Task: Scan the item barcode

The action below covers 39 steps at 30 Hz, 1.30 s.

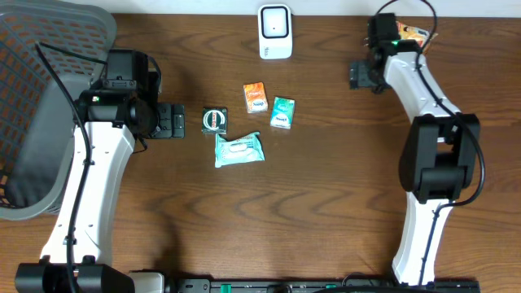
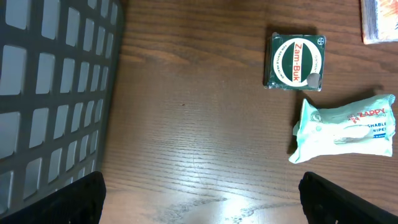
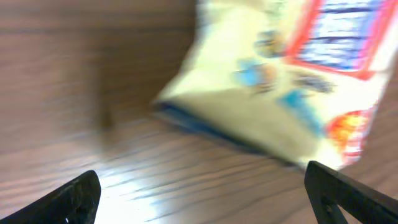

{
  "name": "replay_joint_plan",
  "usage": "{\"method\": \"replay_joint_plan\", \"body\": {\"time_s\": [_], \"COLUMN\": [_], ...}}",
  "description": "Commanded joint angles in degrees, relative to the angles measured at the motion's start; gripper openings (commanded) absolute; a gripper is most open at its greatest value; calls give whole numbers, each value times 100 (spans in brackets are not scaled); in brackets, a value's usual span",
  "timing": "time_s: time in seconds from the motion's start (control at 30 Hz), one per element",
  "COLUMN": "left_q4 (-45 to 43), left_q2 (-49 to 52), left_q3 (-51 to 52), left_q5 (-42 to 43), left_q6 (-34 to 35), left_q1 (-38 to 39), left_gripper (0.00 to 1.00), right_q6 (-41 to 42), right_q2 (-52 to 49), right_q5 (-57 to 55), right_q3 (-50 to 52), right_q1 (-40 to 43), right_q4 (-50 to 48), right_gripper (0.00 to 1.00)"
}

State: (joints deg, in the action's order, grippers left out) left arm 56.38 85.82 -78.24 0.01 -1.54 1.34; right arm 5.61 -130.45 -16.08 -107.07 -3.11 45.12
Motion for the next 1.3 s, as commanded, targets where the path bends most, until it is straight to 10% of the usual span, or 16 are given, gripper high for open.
{"method": "replay_joint_plan", "body": {"time_s": [0.0,0.27,0.7,1.27], "left_q4": [7,7,7,7], "left_q2": [33,33,33,33], "left_q3": [39,39,39,39], "left_q5": [-52,-52,-52,-52], "left_q6": [-37,-37,-37,-37], "left_q1": [2,2,2,2], "left_gripper": [98,98,98,98], "right_q6": [79,79,455,505], "right_q2": [39,223,413,-120], "right_q5": [-822,-1552,1499,892], "right_q3": [-15,-57,-103,90], "right_q1": [160,125,-61,90], "right_q4": [0,76,-1189,-1998], "right_gripper": [99,99,85,56]}}
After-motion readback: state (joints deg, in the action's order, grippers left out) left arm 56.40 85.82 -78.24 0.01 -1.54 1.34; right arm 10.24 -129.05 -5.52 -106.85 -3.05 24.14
